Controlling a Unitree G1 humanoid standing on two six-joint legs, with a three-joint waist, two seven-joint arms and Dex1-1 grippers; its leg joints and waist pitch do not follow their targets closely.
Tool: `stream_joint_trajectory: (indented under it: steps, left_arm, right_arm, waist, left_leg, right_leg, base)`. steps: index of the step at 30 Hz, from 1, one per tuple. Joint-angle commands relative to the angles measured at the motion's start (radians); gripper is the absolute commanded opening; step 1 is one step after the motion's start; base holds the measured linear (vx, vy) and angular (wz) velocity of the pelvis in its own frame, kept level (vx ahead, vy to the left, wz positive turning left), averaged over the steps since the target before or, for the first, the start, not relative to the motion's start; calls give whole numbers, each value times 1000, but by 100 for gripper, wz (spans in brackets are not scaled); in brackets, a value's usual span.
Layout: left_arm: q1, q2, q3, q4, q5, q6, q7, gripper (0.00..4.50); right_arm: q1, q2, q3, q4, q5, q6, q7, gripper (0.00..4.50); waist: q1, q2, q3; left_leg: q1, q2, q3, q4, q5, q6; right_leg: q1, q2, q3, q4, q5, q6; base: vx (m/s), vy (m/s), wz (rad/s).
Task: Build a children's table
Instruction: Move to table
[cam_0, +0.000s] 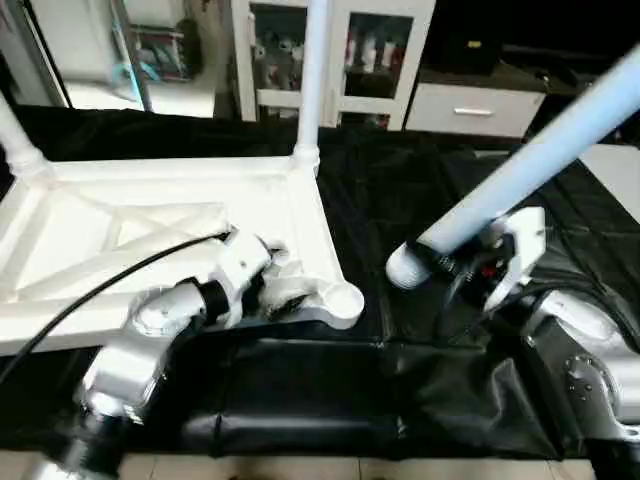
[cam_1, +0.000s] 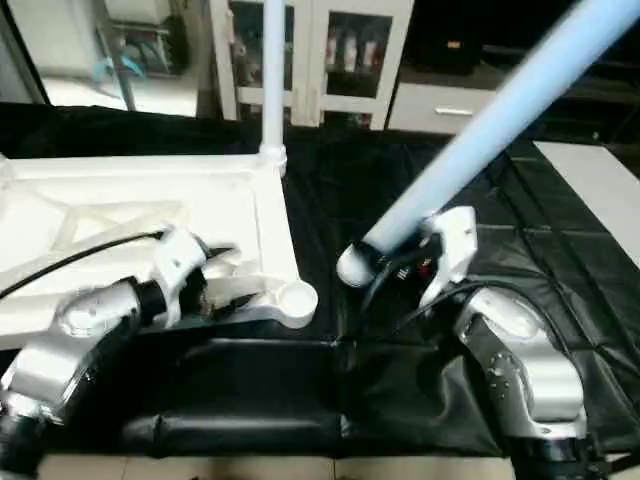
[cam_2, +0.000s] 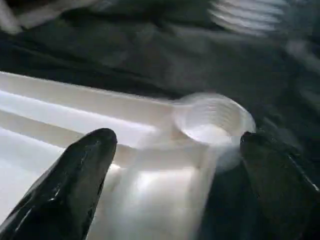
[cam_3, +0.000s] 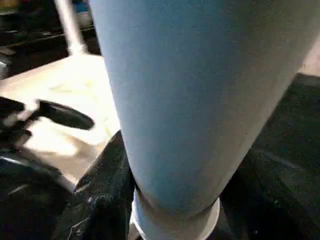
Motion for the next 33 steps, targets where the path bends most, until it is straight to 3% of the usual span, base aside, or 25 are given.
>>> stream_joint_trajectory:
  steps: [1, 3, 4, 6, 7, 10, 11, 13, 21, 28, 33]
  left_arm:
    - [-58, 37, -53, 69, 11, 31, -114, 449]
    - [-96, 50, -64, 122, 26, 26, -152, 449]
    - [-108, 55, -69, 138, 26, 26, -165, 449]
    - [-130, 65, -77, 172, 28, 17, -195, 449]
    - [-139, 69, -81, 186, 29, 13, -210, 449]
    - [-147, 73, -84, 200, 29, 7, -226, 449]
    - [-177, 71, -80, 260, 33, -22, -243, 419]
    - [-190, 71, -78, 286, 35, -37, -245, 411]
    - [-230, 69, -85, 363, 50, -86, -302, 334]
    - [-236, 79, -121, 354, 63, -87, -342, 272]
    - [-239, 64, -145, 359, 89, -92, -345, 232]
  right_arm:
    - [-16, -21, 22, -41, 33, 39, 41, 191]
    - [-24, -26, 34, -44, 33, 48, 53, 191]
    - [-26, -30, 36, -45, 35, 51, 56, 191]
    - [-30, -37, 40, -42, 40, 57, 65, 191]
    - [-31, -41, 43, -41, 40, 58, 70, 191]
    - [-31, -46, 46, -39, 40, 59, 76, 191]
    - [-33, -51, 51, -35, 37, 64, 88, 191]
    - [-33, -52, 52, -34, 37, 67, 91, 191]
    - [-30, -67, 57, -37, 41, 72, 102, 191]
    - [-29, -67, 59, -34, 34, 69, 108, 191]
    - [-31, -67, 64, -30, 31, 65, 108, 191]
  waist:
    - [1, 4, -45]
    - [0, -5, -48]
    - [1, -2, -49]
    - [4, -9, -49]
    - [5, -6, -51]
    - [7, -7, -56]
    - [7, -19, -57]
    - [10, -12, -56]
    - [11, -17, -50]
    - [12, -16, -50]
    - [12, -15, -48]
  left_leg:
    - [2, 85, -31, -105, -159, 21]
    - [-1, 83, -26, -103, -121, 30]
    - [-4, 86, -27, -103, -114, 25]
    - [-5, 86, -25, -102, -93, 24]
    - [-1, 85, -22, -100, -80, 26]
    - [-6, 87, -21, -97, -20, 39]
    - [-7, 87, -19, -95, 3, 51]
    - [-7, 85, -19, -95, 8, 63]
    - [-5, 92, -21, -102, -61, 24]
    - [-6, 94, -21, -102, -38, 23]
    - [-6, 95, -21, -103, -54, 17]
  right_leg:
    - [36, -78, 57, -89, -333, -173]
    - [38, -77, 57, -84, -284, -179]
    - [42, -81, 56, -81, -280, -184]
    - [43, -84, 56, -79, -269, -188]
    - [39, -83, 56, -79, -251, -195]
    - [45, -83, 55, -66, -150, -223]
    - [48, -84, 53, -63, -117, -235]
    - [47, -84, 53, -64, -118, -242]
    - [46, -89, 55, -75, -223, -218]
    - [48, -90, 55, -68, -162, -239]
    - [48, -91, 56, -72, -190, -236]
  base:
    - [0, 0, 0]
    - [0, 0, 0]
    - [0, 0, 0]
    - [0, 0, 0]
    - [0, 0, 0]
    - [0, 0, 0]
    - [0, 0, 0]
    - [0, 0, 0]
    - [0, 0, 0]
    - [0, 0, 0]
    - [0, 0, 0]
